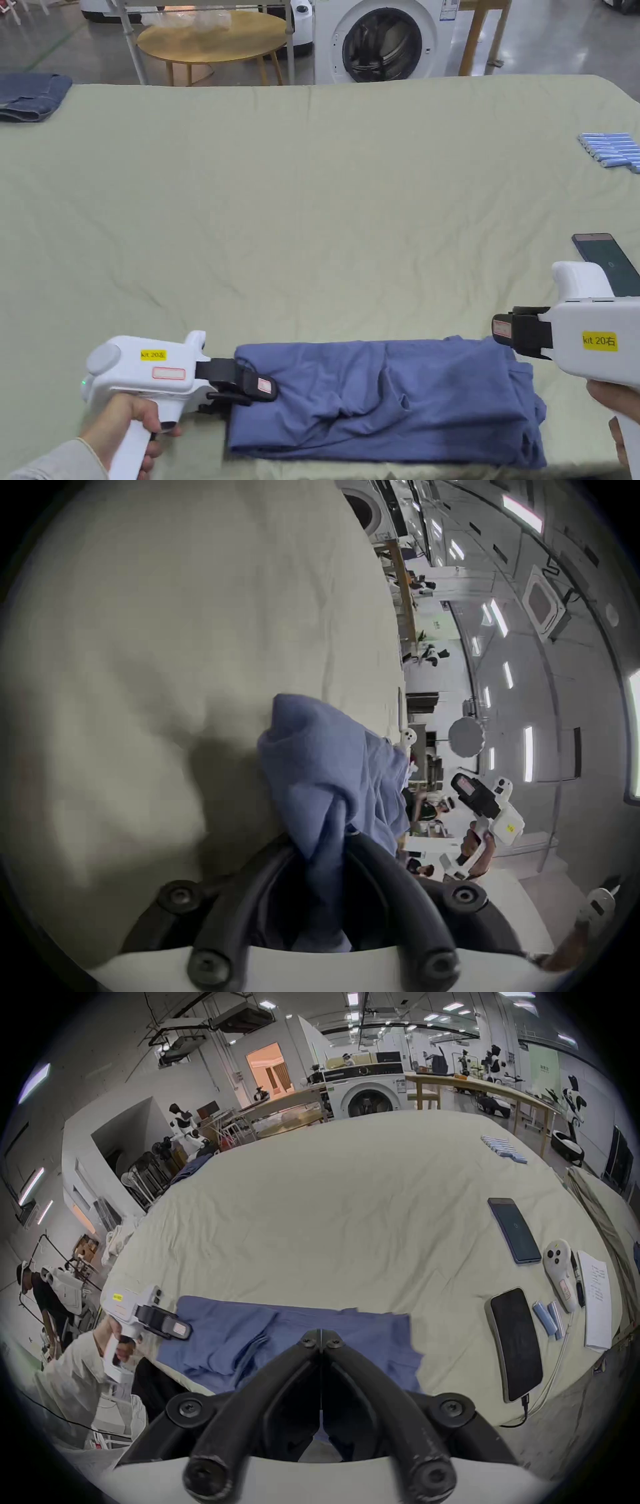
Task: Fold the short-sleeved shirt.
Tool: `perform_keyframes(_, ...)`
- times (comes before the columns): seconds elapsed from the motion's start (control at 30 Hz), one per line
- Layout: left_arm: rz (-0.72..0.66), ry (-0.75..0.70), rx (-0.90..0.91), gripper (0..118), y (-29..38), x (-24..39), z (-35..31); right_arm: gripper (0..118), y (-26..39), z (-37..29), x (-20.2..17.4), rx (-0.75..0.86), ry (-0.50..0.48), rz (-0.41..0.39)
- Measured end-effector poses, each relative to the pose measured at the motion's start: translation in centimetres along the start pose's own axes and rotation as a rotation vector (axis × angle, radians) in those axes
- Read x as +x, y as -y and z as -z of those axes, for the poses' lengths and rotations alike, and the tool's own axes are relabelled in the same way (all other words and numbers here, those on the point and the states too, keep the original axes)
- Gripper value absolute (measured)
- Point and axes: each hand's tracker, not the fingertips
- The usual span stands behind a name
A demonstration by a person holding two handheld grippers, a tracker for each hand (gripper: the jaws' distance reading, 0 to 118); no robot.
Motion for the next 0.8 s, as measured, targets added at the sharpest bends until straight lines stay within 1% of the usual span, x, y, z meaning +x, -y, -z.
perform_keyframes(0.07,0.02,-0.03,0.004,4,-1.0,-0.1,-3.4,0,-0.5,-0.3,-0.5,0.005,-0.006,-0.006)
perform_keyframes(0.13,-0.008,-0.053,0.042,4,-1.9,-0.2,-7.6,0,-0.7,-0.2,-0.9,0.01,-0.009,-0.009)
perform_keyframes(0.17,0.014,-0.13,0.072,4,-2.4,0.0,-10.0,0,-0.4,0.2,-0.7,0.01,-0.012,-0.008)
perform_keyframes(0.2,0.011,-0.189,0.085,4,-1.3,1.5,-11.9,0,-0.4,0.3,-0.9,0.008,-0.017,-0.011)
perform_keyframes(0.27,0.003,-0.293,0.152,4,-1.4,2.6,-16.5,0,-0.4,0.7,-1.6,0.004,-0.031,-0.023)
perform_keyframes(0.33,-0.001,-0.393,0.197,4,-1.6,4.4,-19.7,0,-0.5,1.3,-2.5,-0.003,-0.04,-0.029)
perform_keyframes(0.4,0.052,-0.489,0.21,4,-1.2,7.0,-20.8,0,-0.6,1.8,-3.0,-0.012,-0.051,-0.037)
perform_keyframes(0.47,0.081,-0.559,0.2,4,-1.5,8.9,-20.6,0,-0.8,2.2,-3.6,-0.017,-0.062,-0.043)
perform_keyframes(0.53,0.141,-0.7,0.193,4,-1.2,11.3,-18.4,0,-0.8,2.4,-3.9,-0.019,-0.073,-0.044)
perform_keyframes(0.57,0.152,-0.724,0.199,4,-1.8,11.4,-17.6,0,-0.8,2.8,-4.0,-0.022,-0.08,-0.048)
perform_keyframes(0.6,0.176,-0.747,0.182,4,-2.5,11.5,-16.4,0,-0.8,2.8,-4.2,-0.024,-0.082,-0.05)
perform_keyframes(0.67,0.215,-0.897,0.105,4,-2.6,13.3,-12.1,0,-0.8,2.8,-4.3,-0.026,-0.087,-0.052)
perform_keyframes(0.7,0.261,-0.945,0.064,4,-2.7,13.9,-9.9,0,-0.8,2.9,-4.2,-0.029,-0.091,-0.054)
perform_keyframes(0.73,0.284,-0.963,0.029,4,-2.0,14.3,-7.3,0,-0.8,2.8,-4.2,-0.028,-0.091,-0.055)
perform_keyframes(0.8,0.304,-0.955,-0.003,4,-2.4,14.6,-3.5,0,-0.8,2.6,-4.0,-0.024,-0.09,-0.053)
